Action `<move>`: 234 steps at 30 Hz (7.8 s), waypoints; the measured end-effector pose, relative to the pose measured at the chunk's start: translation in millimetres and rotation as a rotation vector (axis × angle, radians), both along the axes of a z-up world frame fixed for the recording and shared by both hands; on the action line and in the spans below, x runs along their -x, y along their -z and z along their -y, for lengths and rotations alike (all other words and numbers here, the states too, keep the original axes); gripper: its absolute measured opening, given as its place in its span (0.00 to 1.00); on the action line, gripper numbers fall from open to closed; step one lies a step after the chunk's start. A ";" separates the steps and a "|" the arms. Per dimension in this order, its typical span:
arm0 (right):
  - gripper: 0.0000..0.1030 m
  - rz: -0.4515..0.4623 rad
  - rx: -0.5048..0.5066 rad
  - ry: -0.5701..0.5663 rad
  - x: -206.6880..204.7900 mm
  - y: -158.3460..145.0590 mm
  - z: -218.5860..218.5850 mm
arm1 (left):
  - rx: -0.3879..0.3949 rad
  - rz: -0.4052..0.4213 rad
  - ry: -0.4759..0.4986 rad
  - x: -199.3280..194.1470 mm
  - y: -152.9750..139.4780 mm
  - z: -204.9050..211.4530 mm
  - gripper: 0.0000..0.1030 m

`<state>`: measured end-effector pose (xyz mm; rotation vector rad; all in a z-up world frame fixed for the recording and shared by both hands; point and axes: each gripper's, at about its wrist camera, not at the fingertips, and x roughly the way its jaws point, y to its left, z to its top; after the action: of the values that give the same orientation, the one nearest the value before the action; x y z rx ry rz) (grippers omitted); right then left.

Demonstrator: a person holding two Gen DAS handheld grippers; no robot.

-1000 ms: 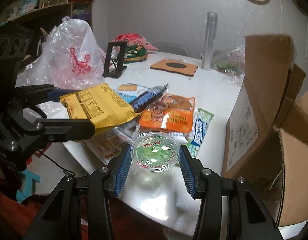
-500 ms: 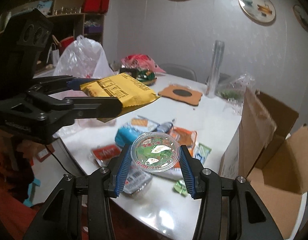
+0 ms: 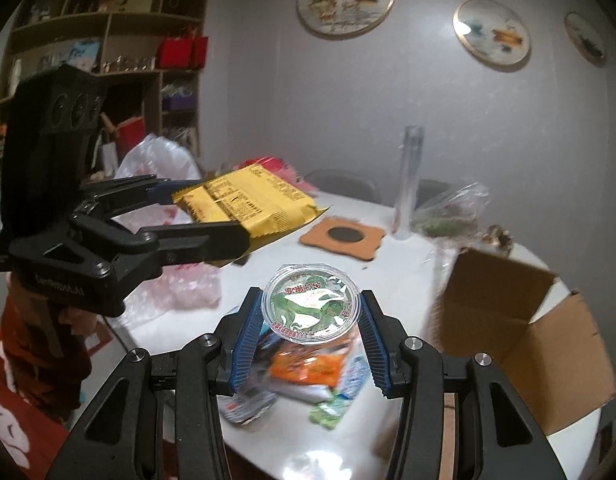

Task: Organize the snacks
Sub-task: 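Carry the jelly cup with the right gripper into the box and release it, then lower the yellow biscuit pack into the box and open the left gripper, then move both grippers back over the snack pile toward the blue-wrapped bar, then grasp the blue-wrapped bar with the right gripper while the left gripper grasps the blue cracker pack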

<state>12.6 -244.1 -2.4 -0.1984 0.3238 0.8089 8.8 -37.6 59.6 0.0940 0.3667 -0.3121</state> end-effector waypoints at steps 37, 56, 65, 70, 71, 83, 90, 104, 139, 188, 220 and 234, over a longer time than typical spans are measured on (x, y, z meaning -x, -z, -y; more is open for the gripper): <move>0.42 -0.291 0.295 0.160 -125.4 38.0 58.7 | -0.184 -0.197 0.196 -137.2 -6.6 110.1 0.78; 0.52 -0.305 0.289 0.180 -115.4 43.5 67.9 | -0.205 -0.251 0.261 -145.1 5.1 126.7 0.78; 0.59 -0.283 0.249 0.197 -99.4 32.4 92.6 | -0.234 -0.302 0.332 -145.4 10.0 156.3 0.78; 0.59 -0.295 0.235 0.200 -100.8 37.1 95.0 | -0.250 -0.343 0.357 -150.5 17.7 171.0 0.78; 0.59 -0.297 0.234 0.202 -100.8 37.5 96.5 | -0.254 -0.351 0.362 -151.5 19.1 173.3 0.78; 0.60 -0.342 0.195 0.201 -110.4 40.8 96.8 | -0.308 -0.364 0.358 -157.7 29.6 187.1 0.82; 0.60 -0.343 0.178 0.193 -105.5 37.9 96.8 | -0.304 -0.348 0.342 -153.0 20.4 179.5 0.85; 0.60 -0.181 0.081 0.011 -60.1 -11.4 34.1 | -0.163 -0.162 0.009 -88.7 -21.7 29.6 0.99; 0.46 -0.432 0.259 -0.093 -114.7 113.3 -165.3 | 0.100 -0.321 -0.185 -60.8 111.3 -113.4 0.99; 0.29 -0.246 0.629 -0.115 -77.5 123.8 -205.9 | 0.111 -0.325 -0.234 -50.7 124.2 -138.1 0.99; 0.09 -0.245 0.520 -0.102 -74.9 90.3 -176.3 | -0.018 -0.413 -0.224 -76.0 151.0 -102.8 0.99; 0.09 -0.231 0.313 -0.025 -89.5 79.7 -123.3 | -0.171 -0.471 -0.271 -106.1 145.7 -49.3 0.95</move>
<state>102.0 -120.7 -82.1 -0.4043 0.6677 0.8047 115.0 11.7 -86.1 0.1367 0.8648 -0.0287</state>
